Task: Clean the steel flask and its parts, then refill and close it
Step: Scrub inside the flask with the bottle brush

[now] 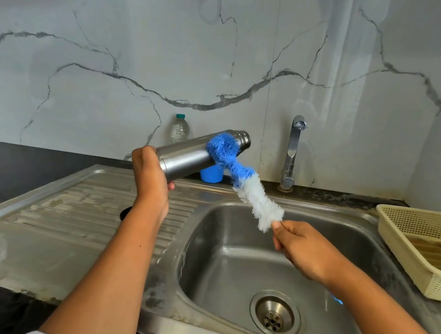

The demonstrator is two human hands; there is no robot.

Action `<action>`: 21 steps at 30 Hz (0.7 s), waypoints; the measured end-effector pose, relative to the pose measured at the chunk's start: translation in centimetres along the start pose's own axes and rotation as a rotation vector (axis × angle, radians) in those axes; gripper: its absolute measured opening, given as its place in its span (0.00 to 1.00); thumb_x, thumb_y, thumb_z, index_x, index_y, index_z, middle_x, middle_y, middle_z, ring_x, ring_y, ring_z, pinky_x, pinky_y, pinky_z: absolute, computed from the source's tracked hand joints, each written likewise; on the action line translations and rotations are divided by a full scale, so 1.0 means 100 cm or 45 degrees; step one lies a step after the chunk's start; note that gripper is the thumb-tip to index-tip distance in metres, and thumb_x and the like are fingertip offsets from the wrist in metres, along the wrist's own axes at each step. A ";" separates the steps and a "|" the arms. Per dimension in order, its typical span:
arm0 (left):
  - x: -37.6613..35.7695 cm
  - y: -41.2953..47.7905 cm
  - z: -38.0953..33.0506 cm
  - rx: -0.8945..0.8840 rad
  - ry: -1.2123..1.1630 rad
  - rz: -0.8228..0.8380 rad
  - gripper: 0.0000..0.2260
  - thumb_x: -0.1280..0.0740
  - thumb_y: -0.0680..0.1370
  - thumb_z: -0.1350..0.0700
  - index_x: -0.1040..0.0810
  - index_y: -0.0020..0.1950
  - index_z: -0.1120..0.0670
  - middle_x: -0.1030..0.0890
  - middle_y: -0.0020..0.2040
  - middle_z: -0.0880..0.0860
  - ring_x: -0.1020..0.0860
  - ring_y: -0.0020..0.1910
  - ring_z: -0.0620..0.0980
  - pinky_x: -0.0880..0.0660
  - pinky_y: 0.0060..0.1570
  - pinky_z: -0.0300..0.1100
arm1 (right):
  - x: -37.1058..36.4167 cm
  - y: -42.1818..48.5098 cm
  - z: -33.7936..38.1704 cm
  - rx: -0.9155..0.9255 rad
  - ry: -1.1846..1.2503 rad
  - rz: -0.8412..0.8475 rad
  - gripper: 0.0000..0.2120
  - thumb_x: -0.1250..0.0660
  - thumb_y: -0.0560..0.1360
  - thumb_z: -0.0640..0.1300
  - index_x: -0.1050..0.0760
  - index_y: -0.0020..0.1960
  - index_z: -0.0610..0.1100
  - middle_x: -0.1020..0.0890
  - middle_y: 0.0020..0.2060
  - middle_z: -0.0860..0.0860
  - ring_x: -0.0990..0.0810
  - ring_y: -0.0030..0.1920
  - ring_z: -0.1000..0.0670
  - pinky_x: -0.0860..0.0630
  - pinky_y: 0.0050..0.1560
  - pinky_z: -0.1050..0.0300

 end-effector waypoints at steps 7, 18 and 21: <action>-0.012 -0.013 0.000 -0.048 0.045 0.104 0.06 0.45 0.81 0.50 0.30 0.53 0.47 0.25 0.51 0.52 0.24 0.46 0.50 0.32 0.32 0.41 | 0.010 0.005 -0.003 -0.047 0.092 -0.075 0.20 0.45 0.85 0.56 0.28 0.40 0.46 0.33 0.26 0.51 0.39 0.23 0.54 0.41 0.23 0.62; -0.002 -0.006 -0.002 -0.039 0.055 0.086 0.12 0.46 0.80 0.48 0.30 0.59 0.51 0.24 0.57 0.57 0.22 0.48 0.52 0.31 0.29 0.39 | 0.019 0.005 -0.011 -0.117 0.196 -0.030 0.21 0.45 0.85 0.57 0.28 0.42 0.45 0.35 0.30 0.48 0.41 0.26 0.52 0.45 0.26 0.57; 0.001 -0.002 -0.003 -0.052 0.091 0.105 0.21 0.46 0.75 0.44 0.31 0.63 0.54 0.24 0.57 0.58 0.22 0.48 0.52 0.30 0.27 0.38 | 0.025 0.002 -0.017 -0.157 0.217 -0.024 0.20 0.45 0.84 0.57 0.28 0.42 0.45 0.34 0.30 0.49 0.41 0.26 0.52 0.45 0.26 0.57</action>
Point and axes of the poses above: each hand's wrist, its own y-axis towards the middle knuckle, its own x-axis out of the back of the hand, z = x × y, the point moved 3 cm from there along y, towards the middle knuckle
